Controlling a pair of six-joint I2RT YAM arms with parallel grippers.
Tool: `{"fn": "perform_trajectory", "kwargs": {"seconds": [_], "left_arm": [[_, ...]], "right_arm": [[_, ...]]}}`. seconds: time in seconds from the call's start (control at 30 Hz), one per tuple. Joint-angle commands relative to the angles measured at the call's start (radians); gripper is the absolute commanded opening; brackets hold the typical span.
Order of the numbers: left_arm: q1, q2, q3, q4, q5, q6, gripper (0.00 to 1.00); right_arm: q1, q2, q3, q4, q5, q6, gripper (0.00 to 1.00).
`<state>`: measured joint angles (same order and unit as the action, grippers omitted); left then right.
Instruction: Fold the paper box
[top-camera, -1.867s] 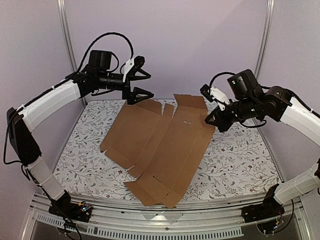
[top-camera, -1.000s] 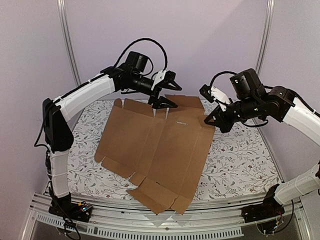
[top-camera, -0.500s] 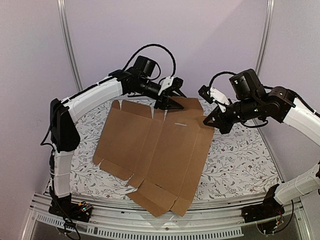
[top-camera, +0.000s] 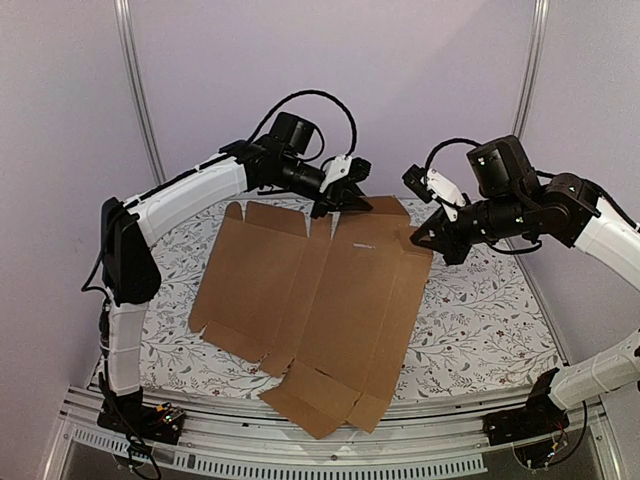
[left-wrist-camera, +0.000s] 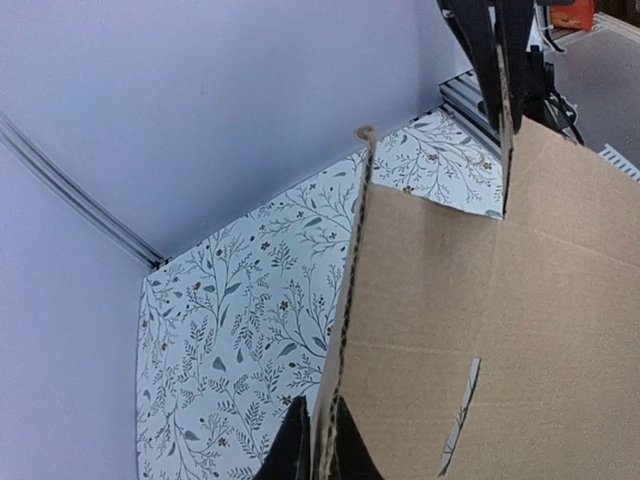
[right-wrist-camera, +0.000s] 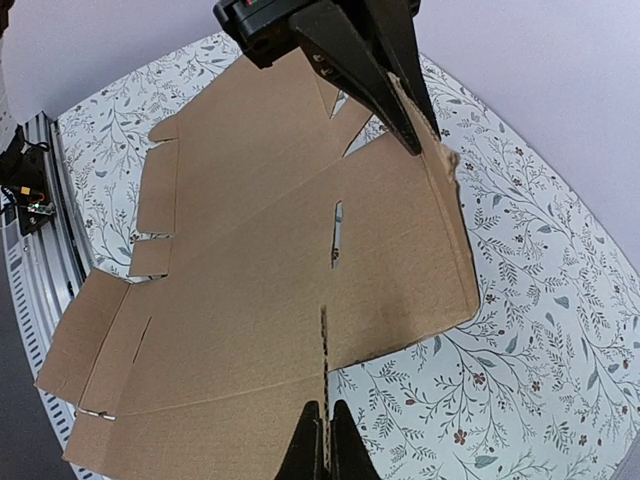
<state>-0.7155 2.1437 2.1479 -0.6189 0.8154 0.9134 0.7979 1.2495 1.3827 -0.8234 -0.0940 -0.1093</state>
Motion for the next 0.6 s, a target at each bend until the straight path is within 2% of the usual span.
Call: {"fn": "perform_trajectory", "kwargs": {"seconds": [0.0,0.07,0.2,0.3,0.37,0.47,0.5,0.57], "left_arm": [[-0.01,-0.04,0.0,0.041,-0.05,-0.016,0.04],[-0.01,-0.052,-0.008,0.06,-0.065,-0.018,0.0],[-0.01,-0.084,-0.031,0.107,-0.099,-0.029,0.0],[-0.01,-0.114,-0.045,0.126,-0.134,-0.031,0.0],[-0.009,-0.144,-0.067,0.152,-0.164,-0.036,0.0],[-0.006,-0.191,-0.124,0.227,-0.242,-0.071,0.0],[-0.005,-0.204,-0.13,0.249,-0.269,-0.092,0.0],[0.002,-0.218,-0.125,0.257,-0.316,-0.135,0.0]], "right_arm": [[0.009,-0.035,-0.002,0.021,0.012,0.025,0.0],[0.009,-0.04,-0.002,0.021,0.02,0.03,0.0],[0.009,-0.058,-0.001,0.026,0.058,0.051,0.04],[0.009,-0.081,-0.002,0.033,0.127,0.08,0.25],[0.01,-0.101,-0.006,0.035,0.18,0.099,0.53],[0.009,-0.146,-0.018,0.037,0.241,0.16,0.76],[0.009,-0.171,-0.026,0.042,0.258,0.18,0.82],[0.009,-0.211,-0.046,0.057,0.281,0.212,0.87]]}}
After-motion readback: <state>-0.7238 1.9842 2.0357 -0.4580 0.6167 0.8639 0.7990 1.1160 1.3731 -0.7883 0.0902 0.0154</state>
